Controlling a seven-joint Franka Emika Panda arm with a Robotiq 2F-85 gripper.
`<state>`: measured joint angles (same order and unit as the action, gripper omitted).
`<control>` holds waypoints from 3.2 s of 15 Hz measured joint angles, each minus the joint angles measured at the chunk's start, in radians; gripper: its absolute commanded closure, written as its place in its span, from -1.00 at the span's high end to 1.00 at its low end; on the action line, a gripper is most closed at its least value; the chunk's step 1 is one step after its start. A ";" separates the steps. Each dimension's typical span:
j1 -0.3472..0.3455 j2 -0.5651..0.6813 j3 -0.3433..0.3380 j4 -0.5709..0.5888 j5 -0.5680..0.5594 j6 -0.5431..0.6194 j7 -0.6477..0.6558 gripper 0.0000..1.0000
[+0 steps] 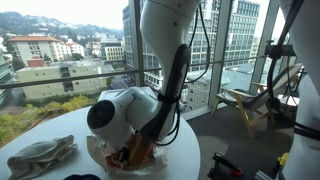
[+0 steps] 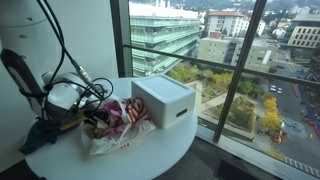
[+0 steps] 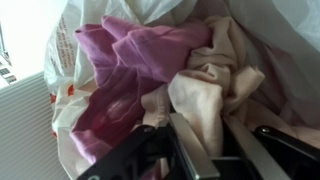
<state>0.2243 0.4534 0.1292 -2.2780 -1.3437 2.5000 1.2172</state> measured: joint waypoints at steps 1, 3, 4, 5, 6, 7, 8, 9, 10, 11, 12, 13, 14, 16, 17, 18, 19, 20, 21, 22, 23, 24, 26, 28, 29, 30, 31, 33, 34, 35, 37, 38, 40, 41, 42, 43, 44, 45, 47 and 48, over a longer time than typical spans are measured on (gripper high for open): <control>0.000 -0.014 0.010 -0.001 0.035 -0.016 -0.011 0.43; 0.000 -0.057 0.030 -0.006 0.124 -0.032 -0.021 0.75; 0.000 -0.083 0.038 -0.008 0.176 -0.045 -0.023 0.88; 0.000 -0.111 0.045 -0.011 0.233 -0.062 -0.025 1.00; 0.000 -0.139 0.051 -0.015 0.296 -0.087 -0.027 1.00; 0.001 -0.166 0.055 -0.022 0.363 -0.116 -0.031 1.00; 0.001 -0.192 0.059 -0.031 0.431 -0.139 -0.047 1.00; 0.001 -0.217 0.064 -0.044 0.503 -0.157 -0.079 1.00; 0.001 -0.242 0.070 -0.059 0.577 -0.165 -0.124 1.00; -0.003 -0.266 0.083 -0.079 0.657 -0.165 -0.190 1.00; -0.002 -0.290 0.096 -0.102 0.736 -0.161 -0.262 1.00; 0.001 -0.312 0.109 -0.127 0.802 -0.153 -0.331 1.00; 0.008 -0.331 0.120 -0.152 0.858 -0.145 -0.394 1.00; 0.026 -0.359 0.139 -0.199 0.943 -0.110 -0.494 1.00; 0.037 -0.367 0.147 -0.220 0.976 -0.085 -0.536 1.00; 0.048 -0.372 0.155 -0.238 0.989 -0.058 -0.567 1.00; 0.059 -0.374 0.160 -0.253 0.990 -0.037 -0.585 1.00; 0.071 -0.377 0.165 -0.263 0.989 -0.023 -0.593 1.00; 0.082 -0.381 0.168 -0.268 0.988 -0.017 -0.596 1.00; 0.089 -0.385 0.169 -0.270 0.988 -0.017 -0.597 1.00; 0.092 -0.389 0.169 -0.270 0.988 -0.017 -0.600 1.00; 0.092 -0.389 0.169 -0.270 0.988 -0.018 -0.600 1.00; 0.092 -0.376 0.163 -0.270 0.986 -0.011 -0.599 1.00; 0.091 -0.342 0.150 -0.273 0.986 0.041 -0.599 1.00; 0.091 -0.320 0.142 -0.274 0.986 0.074 -0.599 1.00; 0.091 -0.297 0.132 -0.274 0.986 0.109 -0.599 1.00; 0.093 -0.274 0.118 -0.274 0.975 0.143 -0.595 1.00; 0.104 -0.230 0.074 -0.270 0.921 0.196 -0.570 1.00; 0.110 -0.211 0.048 -0.266 0.869 0.217 -0.542 1.00; 0.114 -0.194 0.026 -0.260 0.814 0.233 -0.508 1.00; 0.121 -0.165 -0.008 -0.242 0.742 0.248 -0.459 1.00; 0.123 -0.150 -0.018 -0.232 0.722 0.256 -0.444 1.00; 0.131 -0.121 -0.038 -0.208 0.679 0.271 -0.411 1.00; 0.136 -0.106 -0.047 -0.194 0.659 0.278 -0.394 1.00; 0.143 -0.091 -0.056 -0.179 0.642 0.281 -0.376 1.00; 0.149 -0.075 -0.066 -0.162 0.626 0.284 -0.359 1.00; 0.155 -0.060 -0.075 -0.145 0.612 0.286 -0.342 1.00; 0.161 -0.044 -0.085 -0.129 0.600 0.287 -0.328 1.00; 0.170 -0.010 -0.104 -0.097 0.577 0.289 -0.304 0.48; 0.172 0.006 -0.112 -0.083 0.571 0.290 -0.296 0.46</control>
<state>0.3968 0.4589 0.0177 -2.3609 -0.7726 2.7904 0.9208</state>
